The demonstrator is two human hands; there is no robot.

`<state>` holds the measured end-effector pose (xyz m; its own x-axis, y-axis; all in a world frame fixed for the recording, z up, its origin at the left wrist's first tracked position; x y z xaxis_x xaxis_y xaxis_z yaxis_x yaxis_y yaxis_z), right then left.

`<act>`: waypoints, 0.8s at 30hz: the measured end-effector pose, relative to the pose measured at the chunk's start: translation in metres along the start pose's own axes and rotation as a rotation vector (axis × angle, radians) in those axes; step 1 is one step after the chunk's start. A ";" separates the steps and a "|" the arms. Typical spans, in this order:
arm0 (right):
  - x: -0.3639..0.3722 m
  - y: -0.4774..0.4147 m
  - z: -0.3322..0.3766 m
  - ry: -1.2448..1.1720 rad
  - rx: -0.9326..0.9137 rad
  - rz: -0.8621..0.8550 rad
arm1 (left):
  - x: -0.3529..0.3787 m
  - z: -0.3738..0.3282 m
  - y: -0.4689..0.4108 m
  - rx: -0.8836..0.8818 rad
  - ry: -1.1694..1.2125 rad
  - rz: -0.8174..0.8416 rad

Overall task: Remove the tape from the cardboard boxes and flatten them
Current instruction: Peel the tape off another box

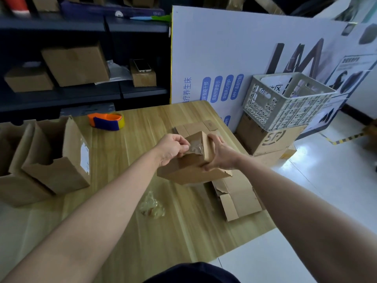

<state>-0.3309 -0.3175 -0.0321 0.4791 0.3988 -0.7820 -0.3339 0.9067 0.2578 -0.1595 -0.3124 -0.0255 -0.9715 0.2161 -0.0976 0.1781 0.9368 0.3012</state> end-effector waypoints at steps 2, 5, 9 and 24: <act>0.011 0.003 -0.014 -0.040 0.029 0.037 | 0.009 0.007 -0.003 0.005 -0.117 0.008; 0.023 0.007 -0.033 -0.062 0.067 0.057 | 0.022 0.015 -0.006 0.066 -0.386 0.021; 0.016 0.013 -0.059 -0.076 0.175 0.060 | 0.015 0.022 -0.015 0.076 -0.680 -0.102; -0.017 0.016 -0.060 0.132 0.098 0.045 | 0.034 0.025 -0.021 -0.071 -0.982 -0.274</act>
<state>-0.3926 -0.3180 -0.0489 0.3527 0.4240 -0.8342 -0.2693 0.8997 0.3435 -0.1923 -0.3182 -0.0594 -0.4144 0.1567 -0.8965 -0.0716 0.9764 0.2038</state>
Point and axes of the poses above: each hand's wrist, its own y-axis away from the middle knuckle, its own x-axis out of the palm, z = x × y, the point moved 7 cm from there along -y, towards the middle knuckle, and after that the axes turned 2 degrees about z, right-handed, at the moved point
